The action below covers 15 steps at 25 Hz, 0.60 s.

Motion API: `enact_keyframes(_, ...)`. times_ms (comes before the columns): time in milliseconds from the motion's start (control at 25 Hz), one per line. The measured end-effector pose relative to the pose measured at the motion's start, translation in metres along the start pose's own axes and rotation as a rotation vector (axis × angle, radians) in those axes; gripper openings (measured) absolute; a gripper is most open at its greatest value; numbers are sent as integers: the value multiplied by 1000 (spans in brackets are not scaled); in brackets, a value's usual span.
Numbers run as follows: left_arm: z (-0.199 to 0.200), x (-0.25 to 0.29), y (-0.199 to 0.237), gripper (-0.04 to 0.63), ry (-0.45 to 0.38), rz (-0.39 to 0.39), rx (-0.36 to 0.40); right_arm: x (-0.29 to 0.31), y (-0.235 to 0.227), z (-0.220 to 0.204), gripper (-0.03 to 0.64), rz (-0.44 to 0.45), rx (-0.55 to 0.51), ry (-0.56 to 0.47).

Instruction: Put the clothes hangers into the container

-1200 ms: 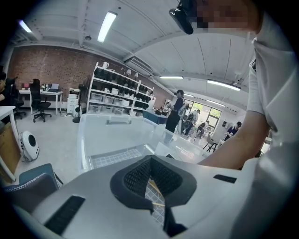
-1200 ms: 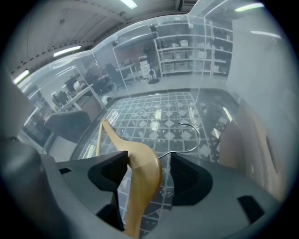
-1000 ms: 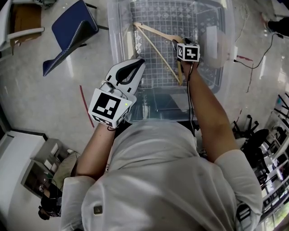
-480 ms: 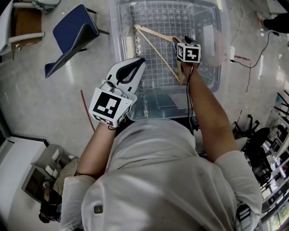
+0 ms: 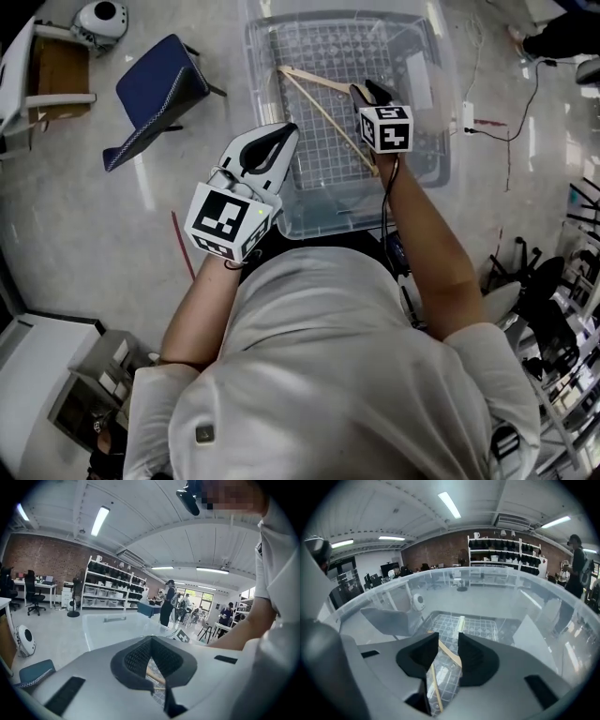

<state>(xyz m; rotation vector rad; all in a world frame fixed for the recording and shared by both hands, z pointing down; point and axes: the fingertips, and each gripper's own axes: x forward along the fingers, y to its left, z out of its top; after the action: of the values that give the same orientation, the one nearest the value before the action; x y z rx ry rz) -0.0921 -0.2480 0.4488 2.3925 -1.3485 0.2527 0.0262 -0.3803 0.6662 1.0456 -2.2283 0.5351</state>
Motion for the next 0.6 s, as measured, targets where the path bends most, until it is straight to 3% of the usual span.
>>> enact_keyframes(320, 18, -63, -15, 17, -50, -32, 41, -99, 79, 37, 64, 106, -55, -137)
enact_keyframes(600, 25, -111, -28, 17, -94, -65, 85, -193, 128, 69, 38, 73, -47, -310)
